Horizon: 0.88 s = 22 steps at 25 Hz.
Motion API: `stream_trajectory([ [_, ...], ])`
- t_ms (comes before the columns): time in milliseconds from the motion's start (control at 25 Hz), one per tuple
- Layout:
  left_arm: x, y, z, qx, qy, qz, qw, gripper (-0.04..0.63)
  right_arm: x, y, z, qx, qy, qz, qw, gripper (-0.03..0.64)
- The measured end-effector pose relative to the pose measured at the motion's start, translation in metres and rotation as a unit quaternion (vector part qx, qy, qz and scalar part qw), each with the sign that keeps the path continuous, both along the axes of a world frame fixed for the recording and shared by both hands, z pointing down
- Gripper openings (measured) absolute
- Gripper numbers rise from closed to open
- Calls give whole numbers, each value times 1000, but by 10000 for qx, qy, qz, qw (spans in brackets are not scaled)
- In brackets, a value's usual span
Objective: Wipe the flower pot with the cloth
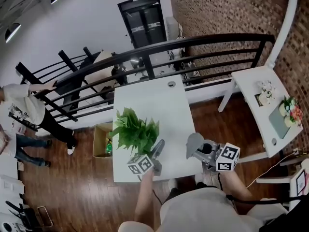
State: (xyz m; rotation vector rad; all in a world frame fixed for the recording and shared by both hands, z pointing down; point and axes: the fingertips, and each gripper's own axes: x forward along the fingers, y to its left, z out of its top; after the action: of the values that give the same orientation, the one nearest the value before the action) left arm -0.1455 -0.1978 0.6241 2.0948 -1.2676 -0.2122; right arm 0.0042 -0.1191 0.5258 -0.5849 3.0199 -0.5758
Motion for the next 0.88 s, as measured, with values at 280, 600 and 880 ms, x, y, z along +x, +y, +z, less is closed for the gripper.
stream_trajectory([
  [280,11,-6,50,118,-869,112,9961,509,7,8,15,39,310,220,9993,18],
  [600,13,-18,105,121,-1829,164,9829,509,8,21,51,-315,703,357,9964,18],
  [880,19,-23,173,-25,-2571,236,9661,511,-12,26,70,-465,862,71,9952,18],
])
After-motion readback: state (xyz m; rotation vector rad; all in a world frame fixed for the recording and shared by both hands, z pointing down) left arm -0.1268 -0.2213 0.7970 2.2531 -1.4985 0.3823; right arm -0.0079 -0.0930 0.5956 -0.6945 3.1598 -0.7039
